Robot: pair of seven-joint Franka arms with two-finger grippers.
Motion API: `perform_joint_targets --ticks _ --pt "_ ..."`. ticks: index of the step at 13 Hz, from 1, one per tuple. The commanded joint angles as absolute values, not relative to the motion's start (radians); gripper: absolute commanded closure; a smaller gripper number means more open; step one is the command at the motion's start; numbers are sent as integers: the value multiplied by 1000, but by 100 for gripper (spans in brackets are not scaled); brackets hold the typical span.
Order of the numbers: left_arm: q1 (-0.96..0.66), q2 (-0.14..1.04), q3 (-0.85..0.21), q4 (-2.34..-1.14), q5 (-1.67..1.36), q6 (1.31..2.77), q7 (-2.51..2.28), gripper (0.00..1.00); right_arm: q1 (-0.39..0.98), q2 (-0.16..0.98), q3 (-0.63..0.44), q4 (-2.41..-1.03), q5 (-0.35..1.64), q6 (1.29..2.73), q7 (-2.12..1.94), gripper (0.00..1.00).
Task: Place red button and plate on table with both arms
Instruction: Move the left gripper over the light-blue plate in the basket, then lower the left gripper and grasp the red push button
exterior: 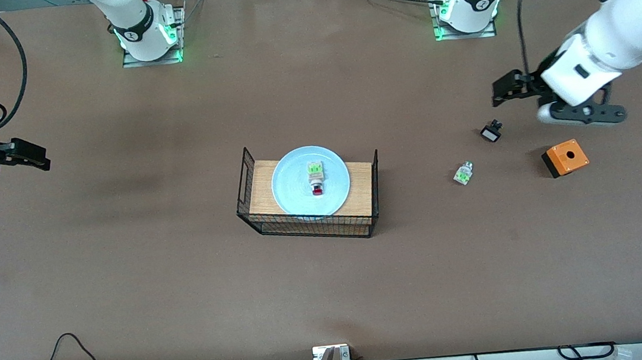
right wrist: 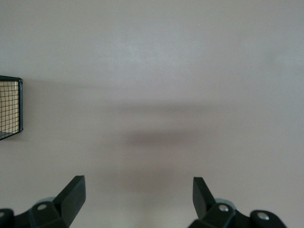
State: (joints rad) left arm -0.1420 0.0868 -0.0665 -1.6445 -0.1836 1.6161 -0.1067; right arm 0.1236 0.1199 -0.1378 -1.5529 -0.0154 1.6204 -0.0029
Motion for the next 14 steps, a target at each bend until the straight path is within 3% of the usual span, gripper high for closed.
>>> perform_joint_targets --ticks 1,7,10,14 --pt "-283 204 -64 -1486 -195 1592 -298 0 123 120 -135 -1543 -9 1615 -9 0" --pt "-595 601 -55 -1033 -164 1655 -776 0 123 120 -133 -1543 -9 1617 -9 0" --pt "-690 685 -49 -1019 -129 1799 -879 0 123 117 -133 -1542 -9 1617 -9 0" --pt "-721 771 -49 -1020 -14 1859 -884 0 121 117 -135 -1542 -9 1620 -11 0"
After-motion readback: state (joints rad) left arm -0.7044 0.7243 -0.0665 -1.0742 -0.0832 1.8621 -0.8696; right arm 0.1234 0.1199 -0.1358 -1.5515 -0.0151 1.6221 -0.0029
